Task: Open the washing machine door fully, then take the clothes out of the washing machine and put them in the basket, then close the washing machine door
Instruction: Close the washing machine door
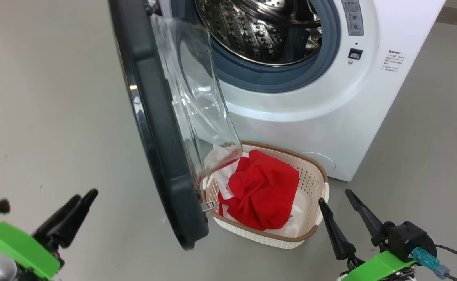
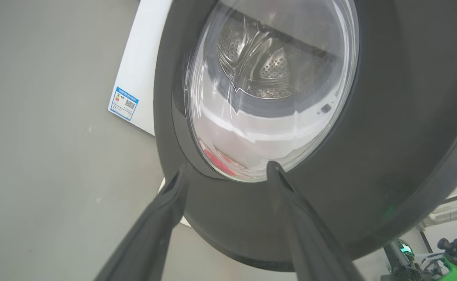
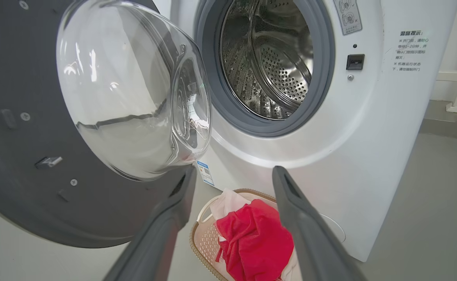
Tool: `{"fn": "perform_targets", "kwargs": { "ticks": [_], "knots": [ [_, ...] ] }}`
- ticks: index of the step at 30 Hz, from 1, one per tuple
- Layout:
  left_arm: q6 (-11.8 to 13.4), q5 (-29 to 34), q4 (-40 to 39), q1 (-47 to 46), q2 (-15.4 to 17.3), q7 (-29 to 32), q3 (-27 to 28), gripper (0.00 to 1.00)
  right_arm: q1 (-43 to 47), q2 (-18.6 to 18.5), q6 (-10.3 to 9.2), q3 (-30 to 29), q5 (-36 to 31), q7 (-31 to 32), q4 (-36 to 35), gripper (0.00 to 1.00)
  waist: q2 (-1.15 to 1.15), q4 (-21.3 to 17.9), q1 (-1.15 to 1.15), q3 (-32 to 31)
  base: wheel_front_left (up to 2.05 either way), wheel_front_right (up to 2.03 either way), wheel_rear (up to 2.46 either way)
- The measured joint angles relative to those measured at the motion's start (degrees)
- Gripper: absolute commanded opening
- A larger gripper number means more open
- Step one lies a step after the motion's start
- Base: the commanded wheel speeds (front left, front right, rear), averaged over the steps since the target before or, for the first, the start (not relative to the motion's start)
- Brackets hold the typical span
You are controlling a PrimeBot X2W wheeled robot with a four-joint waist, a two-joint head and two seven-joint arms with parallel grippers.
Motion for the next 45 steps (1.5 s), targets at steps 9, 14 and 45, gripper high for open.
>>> {"fn": "perform_targets", "kwargs": {
  "ticks": [9, 14, 45],
  "knots": [
    [0.0, 2.85, 6.25, 4.47, -2.3, -13.23, -3.13, 1.0, 0.03, -0.14, 0.0, 0.12, 0.86, 0.0, -0.02, 1.0, 0.0, 0.51, 0.0, -0.57, 0.0, 0.0, 0.0],
    [-0.02, 7.59, 10.51, 4.82, -3.54, -18.74, -5.82, 1.0, 0.04, -0.33, 0.0, 0.12, 1.09, 0.0, 0.02, 1.0, 0.0, 0.56, 0.0, -0.54, 0.0, 0.0, 0.0],
    [-0.08, 62.5, 5.72, 15.75, -29.95, -20.34, 26.16, 1.0, 0.89, -0.57, 0.0, -1.36, 1.58, 0.0, 0.2, 1.0, 0.0, 0.13, 0.0, -1.56, 0.0, 0.0, 0.0]
  ]
}}
